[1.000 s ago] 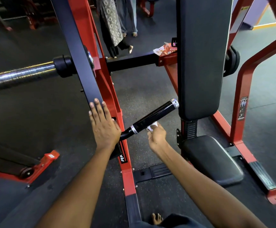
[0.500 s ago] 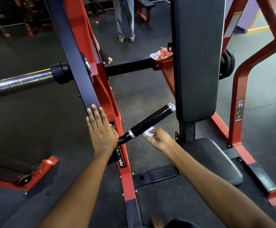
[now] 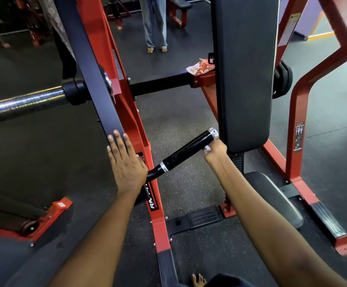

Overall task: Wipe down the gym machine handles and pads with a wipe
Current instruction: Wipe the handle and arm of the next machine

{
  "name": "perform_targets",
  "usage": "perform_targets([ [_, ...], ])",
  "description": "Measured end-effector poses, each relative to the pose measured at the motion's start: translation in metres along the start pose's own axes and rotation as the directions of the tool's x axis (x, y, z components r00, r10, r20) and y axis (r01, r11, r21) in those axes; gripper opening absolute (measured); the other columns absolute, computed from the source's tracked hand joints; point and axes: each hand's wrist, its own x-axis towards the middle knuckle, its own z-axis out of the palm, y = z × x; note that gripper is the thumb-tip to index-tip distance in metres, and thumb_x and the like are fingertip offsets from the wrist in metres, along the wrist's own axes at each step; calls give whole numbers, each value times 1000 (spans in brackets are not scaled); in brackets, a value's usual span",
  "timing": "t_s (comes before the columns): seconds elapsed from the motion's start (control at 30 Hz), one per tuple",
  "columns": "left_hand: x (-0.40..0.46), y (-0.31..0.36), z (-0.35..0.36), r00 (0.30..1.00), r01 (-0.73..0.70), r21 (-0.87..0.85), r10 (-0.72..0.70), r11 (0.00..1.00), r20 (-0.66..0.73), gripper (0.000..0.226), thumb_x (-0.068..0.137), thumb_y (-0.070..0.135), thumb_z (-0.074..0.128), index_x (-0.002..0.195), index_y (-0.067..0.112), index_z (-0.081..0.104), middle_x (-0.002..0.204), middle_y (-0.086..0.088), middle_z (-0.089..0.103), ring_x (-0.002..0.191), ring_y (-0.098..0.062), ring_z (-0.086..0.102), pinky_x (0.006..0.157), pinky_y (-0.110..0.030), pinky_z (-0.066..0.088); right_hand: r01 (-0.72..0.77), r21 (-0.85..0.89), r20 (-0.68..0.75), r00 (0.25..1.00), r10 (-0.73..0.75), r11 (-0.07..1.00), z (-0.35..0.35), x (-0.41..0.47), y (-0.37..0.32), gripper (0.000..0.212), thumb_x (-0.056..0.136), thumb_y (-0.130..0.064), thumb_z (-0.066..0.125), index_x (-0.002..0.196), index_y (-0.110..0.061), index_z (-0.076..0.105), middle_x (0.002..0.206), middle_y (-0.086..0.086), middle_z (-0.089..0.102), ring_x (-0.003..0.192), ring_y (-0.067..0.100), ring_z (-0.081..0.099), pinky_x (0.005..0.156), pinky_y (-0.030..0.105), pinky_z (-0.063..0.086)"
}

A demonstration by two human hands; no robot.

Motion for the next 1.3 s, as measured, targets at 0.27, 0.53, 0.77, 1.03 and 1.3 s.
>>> perform_targets([
  [0.27,0,-1,0,1000,-2,-14,2,1000,-2,76,89,11,46,152,-3,4,159,-23,-1,148,-38,-4,121,-51,4,-185,-251,378,885,273,950,-22,-42,93,30,95,8,29,88,-3,56,83,9,60,69,13,58,66,19,52],
  [0.53,1,-2,1,1000,9,2,-9,1000,17,75,89,14,44,152,-3,6,160,-22,-3,148,-37,-6,121,-50,5,389,-468,321,911,-258,793,-20,-40,45,27,93,4,45,115,-2,58,99,5,57,91,15,56,93,22,44],
  [0.77,1,-3,1,1000,-3,-5,3,1000,-3,77,87,11,48,152,-3,8,160,-23,0,148,-37,-4,121,-51,6,855,-34,999,32,-14,-518,-44,-12,83,46,76,17,51,120,3,59,124,20,57,118,34,52,104,47,43],
  [1.03,1,-2,1,1000,-2,-9,2,1000,2,78,88,12,48,152,-2,6,160,-23,-1,148,-37,-5,120,-52,7,794,-439,882,292,-370,-421,-31,2,47,38,86,10,50,122,1,56,128,17,52,122,28,47,102,42,43],
  [1.3,0,-2,1,1000,4,-1,-4,1000,-15,78,88,11,49,152,-2,6,160,-22,0,148,-37,-4,121,-50,6,666,-337,936,310,-164,-666,3,-4,29,23,86,-4,49,99,-6,67,101,11,65,96,29,60,93,37,43],
])
